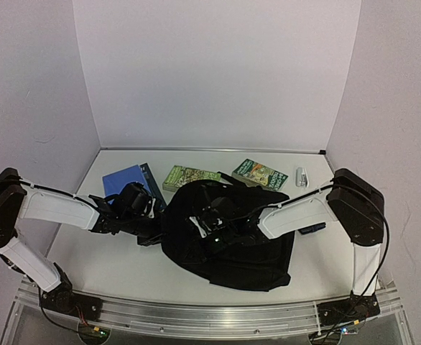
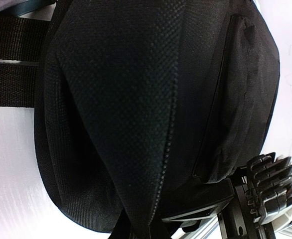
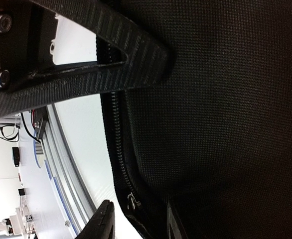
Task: Pack the student bag
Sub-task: Unzip the student bag at the center of the board.
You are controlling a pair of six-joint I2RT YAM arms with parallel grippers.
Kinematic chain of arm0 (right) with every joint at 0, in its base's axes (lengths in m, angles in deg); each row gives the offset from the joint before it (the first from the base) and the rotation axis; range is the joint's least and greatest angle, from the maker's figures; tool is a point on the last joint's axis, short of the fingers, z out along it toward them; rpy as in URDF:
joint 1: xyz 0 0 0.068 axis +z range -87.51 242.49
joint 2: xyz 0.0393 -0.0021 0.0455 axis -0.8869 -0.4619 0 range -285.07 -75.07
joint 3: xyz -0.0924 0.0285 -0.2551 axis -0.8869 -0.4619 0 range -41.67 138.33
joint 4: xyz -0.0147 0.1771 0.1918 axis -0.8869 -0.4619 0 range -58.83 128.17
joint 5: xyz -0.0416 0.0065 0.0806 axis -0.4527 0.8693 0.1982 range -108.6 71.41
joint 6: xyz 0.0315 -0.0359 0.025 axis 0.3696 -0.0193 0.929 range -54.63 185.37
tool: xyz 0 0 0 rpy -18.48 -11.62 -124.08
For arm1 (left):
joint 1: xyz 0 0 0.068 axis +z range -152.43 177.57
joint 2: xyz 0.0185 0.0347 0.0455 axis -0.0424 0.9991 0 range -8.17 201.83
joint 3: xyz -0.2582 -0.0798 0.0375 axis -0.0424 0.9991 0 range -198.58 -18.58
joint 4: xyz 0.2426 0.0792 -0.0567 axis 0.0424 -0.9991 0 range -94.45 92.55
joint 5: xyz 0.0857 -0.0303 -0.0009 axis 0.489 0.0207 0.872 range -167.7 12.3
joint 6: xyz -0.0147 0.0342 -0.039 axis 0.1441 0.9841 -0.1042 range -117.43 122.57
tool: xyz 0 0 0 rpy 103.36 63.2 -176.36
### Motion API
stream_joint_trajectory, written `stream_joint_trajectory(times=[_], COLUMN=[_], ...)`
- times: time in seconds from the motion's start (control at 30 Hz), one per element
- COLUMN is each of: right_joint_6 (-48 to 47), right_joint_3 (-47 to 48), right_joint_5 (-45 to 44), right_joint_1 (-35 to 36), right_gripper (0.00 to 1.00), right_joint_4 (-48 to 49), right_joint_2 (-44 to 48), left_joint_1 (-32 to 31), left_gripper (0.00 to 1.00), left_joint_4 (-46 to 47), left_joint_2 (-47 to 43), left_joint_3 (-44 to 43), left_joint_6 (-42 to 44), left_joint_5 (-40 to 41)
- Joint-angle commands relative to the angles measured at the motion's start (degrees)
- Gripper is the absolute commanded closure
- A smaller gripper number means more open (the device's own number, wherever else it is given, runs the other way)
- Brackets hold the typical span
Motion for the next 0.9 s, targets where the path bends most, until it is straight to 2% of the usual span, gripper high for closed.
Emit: stream_joint_trajectory(times=[0.0, 0.13, 0.2, 0.43, 0.87], right_joint_6=[-0.4, 0.1, 0.5, 2.4, 4.3], right_joint_3=[2.3, 3.1, 3.0, -0.9, -9.0], right_joint_5=[-0.5, -0.7, -1.7, -2.8, -4.3], right_joint_1=[0.9, 0.9, 1.0, 0.9, 0.9], right_gripper=[0.71, 0.92, 0.99, 1.0, 1.0], right_joint_4=[0.8, 0.8, 0.8, 0.7, -0.7], right_joint_2=[-0.9, -1.1, -0.5, 3.9, 11.0], left_joint_1=[0.3, 0.3, 0.3, 1.3, 3.9], left_gripper=[1.0, 1.0, 1.0, 1.0, 1.0], left_joint_4=[3.1, 3.0, 2.5, -0.4, -0.6], left_joint_2=[-0.2, -0.2, -0.4, -1.7, -4.0], left_joint_3=[-0.3, -0.3, -0.3, 0.8, 1.9], left_joint_6=[0.6, 0.6, 0.4, -1.2, 0.6], left_joint_5=[-0.5, -0.5, 0.2, 3.0, 1.7])
